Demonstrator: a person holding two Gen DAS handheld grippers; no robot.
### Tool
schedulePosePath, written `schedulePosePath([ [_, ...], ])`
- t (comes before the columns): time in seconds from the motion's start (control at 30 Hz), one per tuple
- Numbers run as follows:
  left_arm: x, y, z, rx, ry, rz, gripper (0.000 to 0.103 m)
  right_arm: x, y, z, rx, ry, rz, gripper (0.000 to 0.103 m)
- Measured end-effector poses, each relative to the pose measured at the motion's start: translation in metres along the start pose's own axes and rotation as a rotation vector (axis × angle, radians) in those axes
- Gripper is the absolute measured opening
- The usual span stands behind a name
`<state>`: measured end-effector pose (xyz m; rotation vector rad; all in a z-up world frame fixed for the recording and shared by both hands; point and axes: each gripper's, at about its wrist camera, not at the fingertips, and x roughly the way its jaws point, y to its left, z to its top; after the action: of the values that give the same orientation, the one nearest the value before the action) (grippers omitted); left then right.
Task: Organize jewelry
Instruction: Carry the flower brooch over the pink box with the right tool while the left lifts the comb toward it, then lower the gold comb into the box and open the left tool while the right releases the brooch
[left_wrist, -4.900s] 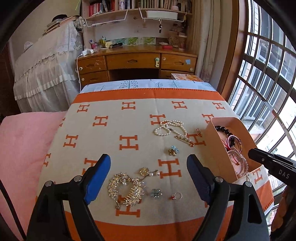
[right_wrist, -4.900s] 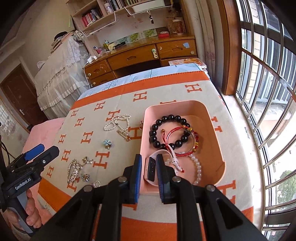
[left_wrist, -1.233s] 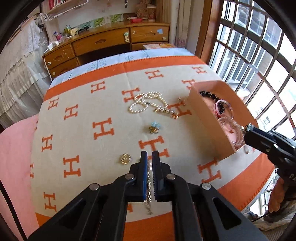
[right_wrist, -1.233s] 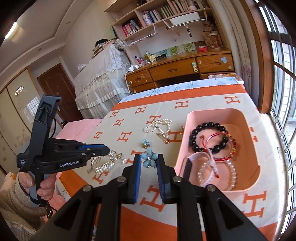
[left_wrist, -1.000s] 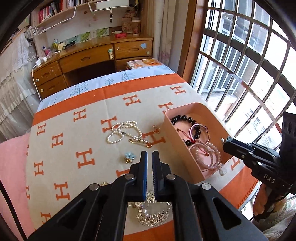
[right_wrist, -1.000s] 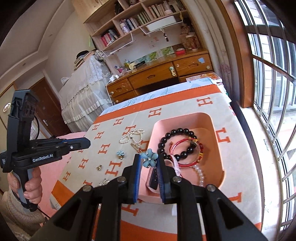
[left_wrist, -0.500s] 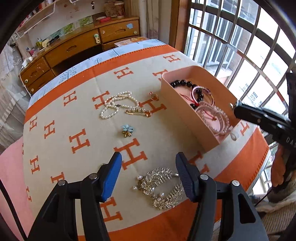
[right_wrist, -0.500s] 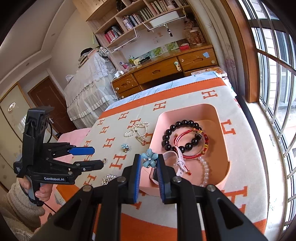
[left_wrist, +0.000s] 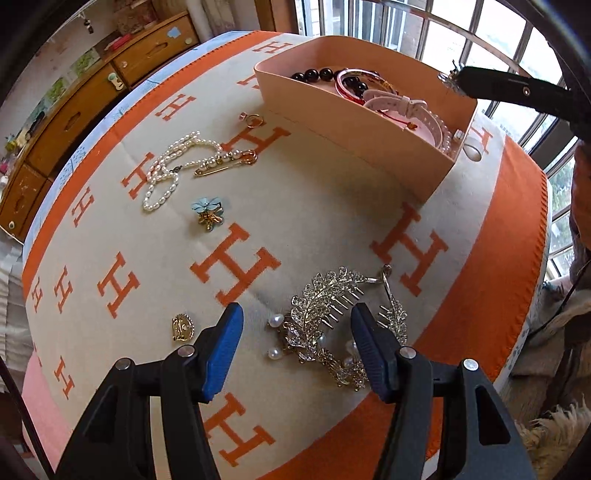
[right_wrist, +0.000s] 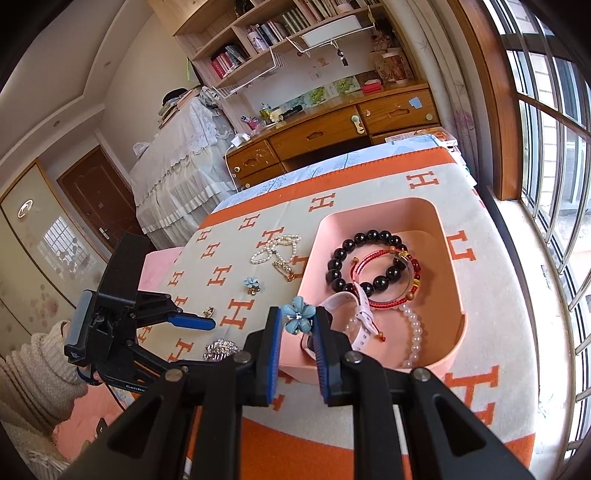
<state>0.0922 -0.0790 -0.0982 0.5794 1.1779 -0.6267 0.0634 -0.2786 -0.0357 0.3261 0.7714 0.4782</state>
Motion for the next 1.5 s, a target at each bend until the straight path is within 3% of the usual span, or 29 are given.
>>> schedulePosePath([
  [0.1, 0.001, -0.001, 0.003, 0.033, -0.007, -0.018, 0.057, 0.001, 0.001, 0.001, -0.001, 0.005, -0.002, 0.017],
  [0.33, 0.000, -0.004, 0.007, 0.105, 0.000, -0.105, 0.034, 0.006, 0.001, 0.003, 0.004, 0.019, -0.012, 0.017],
  [0.53, 0.000, 0.000, 0.010, 0.065, -0.007, -0.094, 0.031, 0.007, 0.002, 0.003, 0.013, 0.022, -0.023, 0.017],
  [0.97, -0.045, 0.000, 0.024, -0.073, -0.142, -0.050, 0.031, -0.002, -0.008, 0.006, 0.054, -0.019, -0.063, 0.017],
  [1.27, -0.081, -0.007, 0.085, -0.046, -0.264, -0.017, 0.031, 0.004, -0.031, 0.004, 0.103, -0.011, -0.218, 0.017],
  [1.5, -0.057, -0.007, 0.142, -0.060, -0.254, -0.035, 0.031, -0.003, -0.039, 0.000, 0.143, -0.041, -0.207, 0.019],
])
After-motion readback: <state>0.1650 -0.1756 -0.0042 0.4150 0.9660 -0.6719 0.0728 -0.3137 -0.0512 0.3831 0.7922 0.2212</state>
